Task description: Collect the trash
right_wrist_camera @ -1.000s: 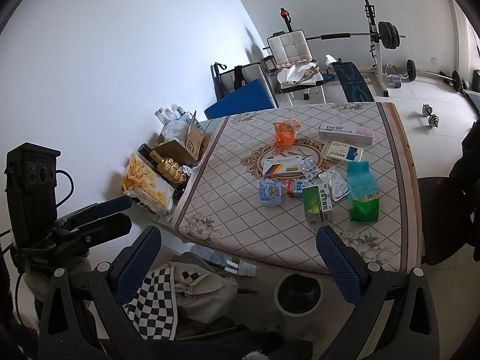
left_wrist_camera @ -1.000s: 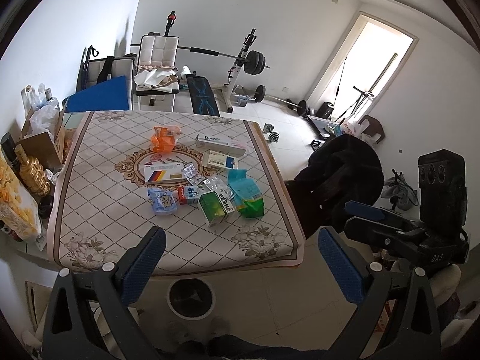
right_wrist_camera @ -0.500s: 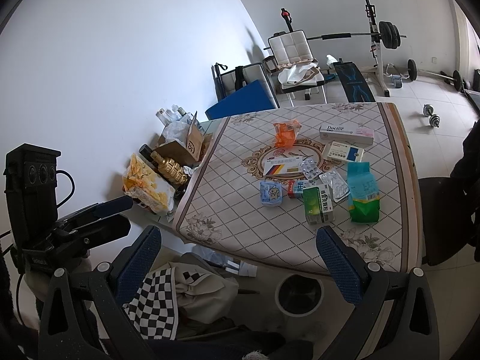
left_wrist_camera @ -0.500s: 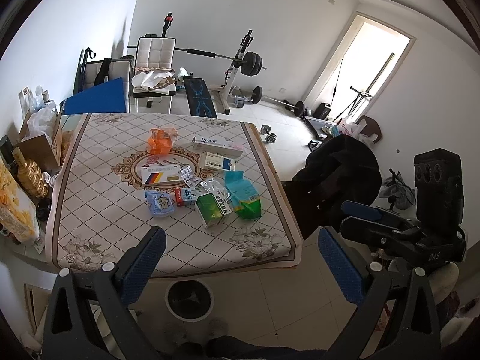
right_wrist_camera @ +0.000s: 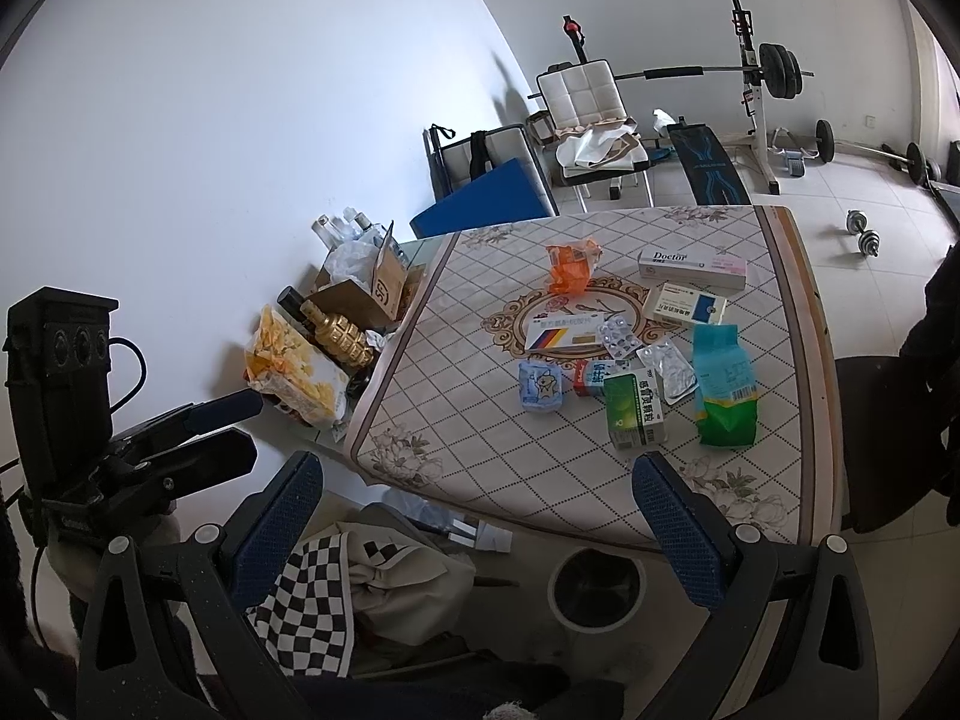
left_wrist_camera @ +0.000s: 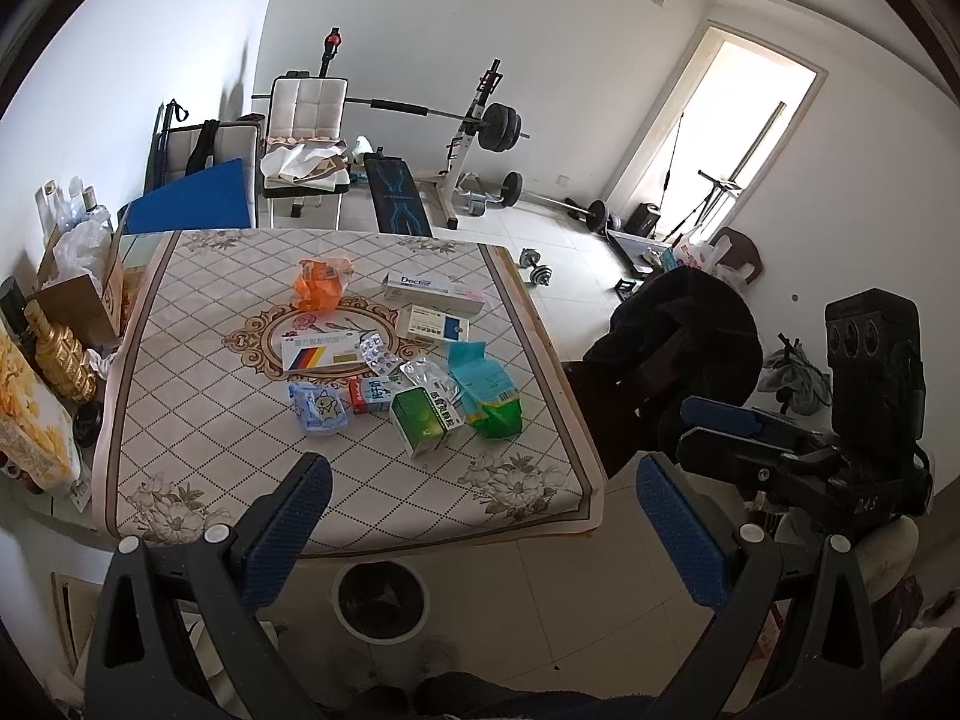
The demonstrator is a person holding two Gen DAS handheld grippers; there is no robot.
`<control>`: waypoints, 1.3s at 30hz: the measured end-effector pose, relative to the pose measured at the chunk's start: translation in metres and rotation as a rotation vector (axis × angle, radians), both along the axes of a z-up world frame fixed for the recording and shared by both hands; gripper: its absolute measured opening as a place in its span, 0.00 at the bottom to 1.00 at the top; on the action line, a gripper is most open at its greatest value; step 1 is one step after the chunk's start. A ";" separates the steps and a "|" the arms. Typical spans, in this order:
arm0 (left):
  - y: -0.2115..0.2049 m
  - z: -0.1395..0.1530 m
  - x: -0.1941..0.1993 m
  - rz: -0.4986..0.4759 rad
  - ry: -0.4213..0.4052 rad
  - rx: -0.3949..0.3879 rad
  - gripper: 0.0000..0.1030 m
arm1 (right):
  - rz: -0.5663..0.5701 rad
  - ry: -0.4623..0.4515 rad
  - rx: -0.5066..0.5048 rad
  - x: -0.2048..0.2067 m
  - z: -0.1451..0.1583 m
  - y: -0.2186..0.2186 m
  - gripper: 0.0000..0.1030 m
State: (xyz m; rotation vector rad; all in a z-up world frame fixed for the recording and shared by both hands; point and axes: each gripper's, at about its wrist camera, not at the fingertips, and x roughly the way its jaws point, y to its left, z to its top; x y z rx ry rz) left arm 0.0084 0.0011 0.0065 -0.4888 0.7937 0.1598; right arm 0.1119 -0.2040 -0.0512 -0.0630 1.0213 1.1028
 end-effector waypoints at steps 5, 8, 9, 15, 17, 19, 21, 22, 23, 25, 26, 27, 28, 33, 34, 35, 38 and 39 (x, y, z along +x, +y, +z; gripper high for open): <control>-0.001 0.000 -0.001 -0.001 -0.001 0.001 1.00 | 0.003 0.001 0.000 0.000 0.000 0.000 1.00; 0.000 0.000 0.000 -0.003 0.000 0.003 1.00 | 0.002 0.002 0.000 0.001 0.000 -0.001 1.00; 0.000 0.001 0.000 -0.003 0.001 0.004 1.00 | 0.002 0.001 -0.001 0.001 0.000 0.000 1.00; 0.001 -0.001 0.000 -0.013 0.007 0.002 1.00 | 0.000 0.000 -0.004 0.001 -0.001 -0.001 1.00; 0.003 -0.001 0.001 -0.018 0.008 0.000 1.00 | 0.001 0.000 -0.005 0.001 -0.001 0.000 1.00; 0.004 -0.003 0.000 -0.021 0.009 -0.001 1.00 | -0.001 0.001 -0.003 0.001 -0.002 0.000 1.00; 0.005 -0.006 0.001 -0.020 0.014 0.003 1.00 | -0.012 0.003 -0.003 0.001 -0.004 0.000 1.00; 0.007 -0.008 0.002 -0.006 0.025 0.016 1.00 | -0.037 0.008 -0.004 0.004 -0.005 -0.001 1.00; 0.010 -0.011 0.005 0.023 0.047 0.052 1.00 | -0.059 0.013 -0.007 0.005 -0.008 -0.001 1.00; 0.016 -0.021 0.013 0.096 0.108 0.163 1.00 | -0.131 0.013 -0.035 0.013 -0.018 -0.001 1.00; 0.021 -0.029 0.019 0.139 0.147 0.235 1.00 | -0.176 0.005 -0.057 0.018 -0.025 -0.001 1.00; 0.025 -0.036 0.025 0.166 0.176 0.283 1.00 | -0.219 0.003 -0.084 0.025 -0.034 0.000 1.00; 0.031 -0.049 0.033 0.189 0.216 0.322 1.00 | -0.246 0.005 -0.104 0.029 -0.040 0.003 1.00; 0.062 -0.132 0.081 0.218 0.386 0.182 1.00 | -0.419 0.051 -0.280 0.089 -0.118 0.007 1.00; 0.065 -0.149 0.094 0.224 0.425 0.134 1.00 | -0.441 0.055 -0.319 0.103 -0.135 0.009 1.00; 0.067 -0.165 0.106 0.225 0.445 0.080 1.00 | -0.456 0.060 -0.349 0.116 -0.149 0.011 1.00; 0.066 -0.214 0.159 0.237 0.510 -0.069 1.00 | -0.484 0.118 -0.443 0.167 -0.209 0.016 1.00; 0.061 -0.232 0.180 0.234 0.535 -0.100 1.00 | -0.484 0.135 -0.467 0.182 -0.227 0.016 1.00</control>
